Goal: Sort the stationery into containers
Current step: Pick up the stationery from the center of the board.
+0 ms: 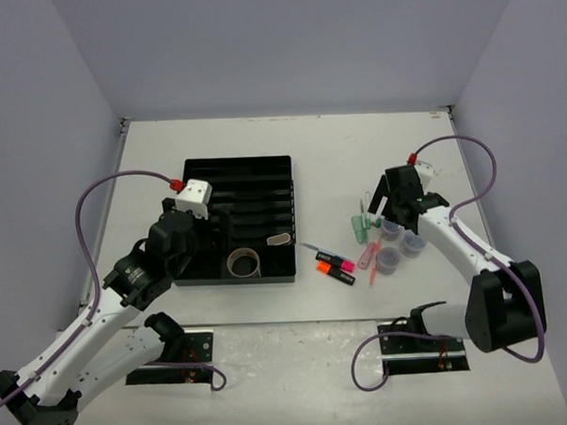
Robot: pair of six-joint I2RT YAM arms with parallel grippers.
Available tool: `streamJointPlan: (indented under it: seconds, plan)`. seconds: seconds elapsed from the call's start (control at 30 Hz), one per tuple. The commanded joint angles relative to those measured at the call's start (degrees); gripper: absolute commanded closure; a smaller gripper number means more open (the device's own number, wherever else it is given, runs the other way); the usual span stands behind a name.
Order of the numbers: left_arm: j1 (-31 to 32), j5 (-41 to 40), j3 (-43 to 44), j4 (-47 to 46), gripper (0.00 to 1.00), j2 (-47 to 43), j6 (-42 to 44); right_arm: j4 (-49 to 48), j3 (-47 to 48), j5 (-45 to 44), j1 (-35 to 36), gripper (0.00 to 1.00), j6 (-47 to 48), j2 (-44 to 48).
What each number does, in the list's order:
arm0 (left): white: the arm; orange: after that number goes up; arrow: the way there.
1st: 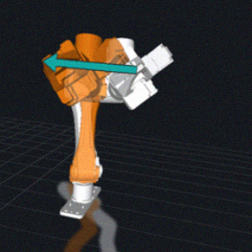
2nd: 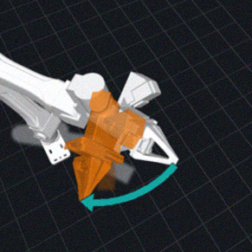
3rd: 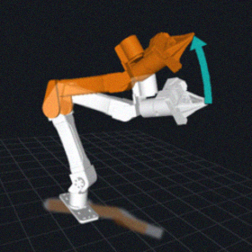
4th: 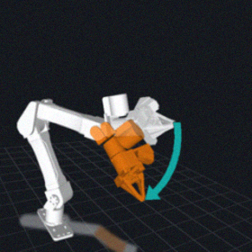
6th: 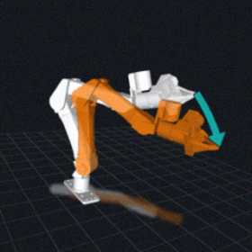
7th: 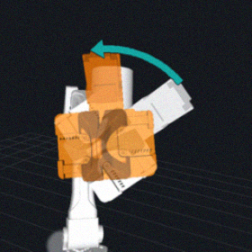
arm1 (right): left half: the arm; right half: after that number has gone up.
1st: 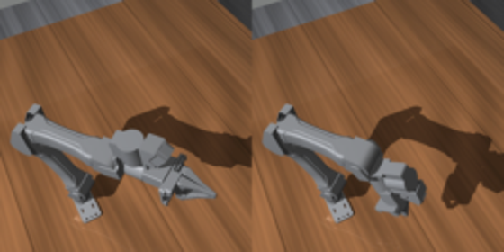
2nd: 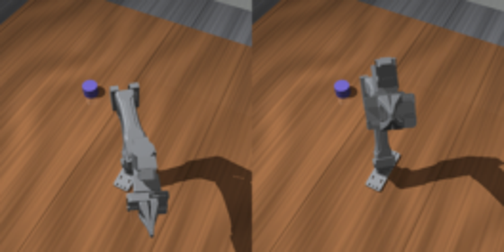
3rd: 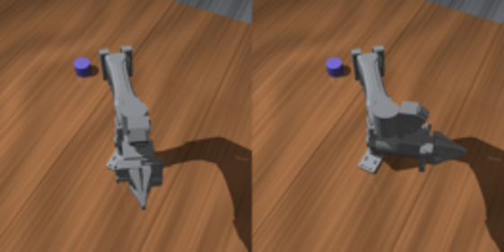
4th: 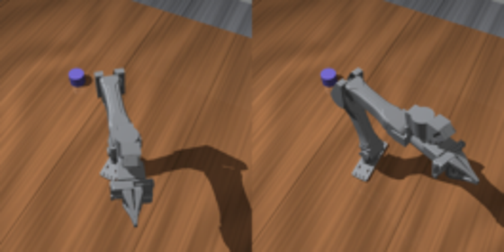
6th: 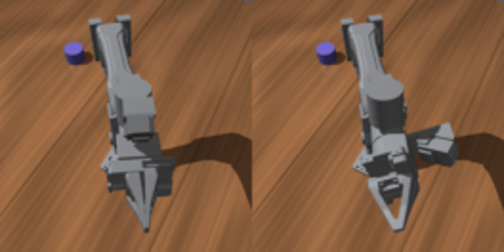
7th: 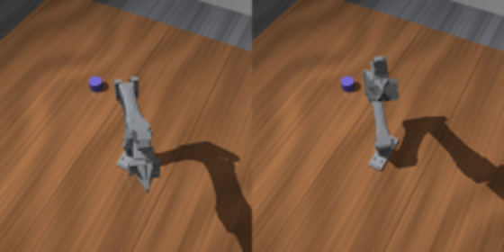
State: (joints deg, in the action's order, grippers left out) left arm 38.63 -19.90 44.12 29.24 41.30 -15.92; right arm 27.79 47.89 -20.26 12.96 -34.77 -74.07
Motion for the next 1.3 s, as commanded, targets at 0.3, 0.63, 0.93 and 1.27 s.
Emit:
streamJointPlan:
  seconds: [0.3,0.63,0.93,1.27]
  plan:
    - [-0.38,3.8,-0.79,-3.73,0.0,-1.12,0.76,-2.62,1.05,8.28,-4.72,0.47,2.45,-7.6]
    - [-0.31,4.04,-0.88,-4.05,0.0,-1.34,1.07,2.21,2.21,1.56,-4.43,0.69,2.85,-0.94]
    - [-2.69,2.32,-0.7,-3.65,0.0,-1.27,0.84,4.51,14.57,4.6,6.74,0.7,5.08,-0.24]
    - [-6.11,-2.89,-0.9,-3.54,0.0,-4.18,-0.69,-1.05,48.15,18.3,21.58,0.71,10.52,-29.94]
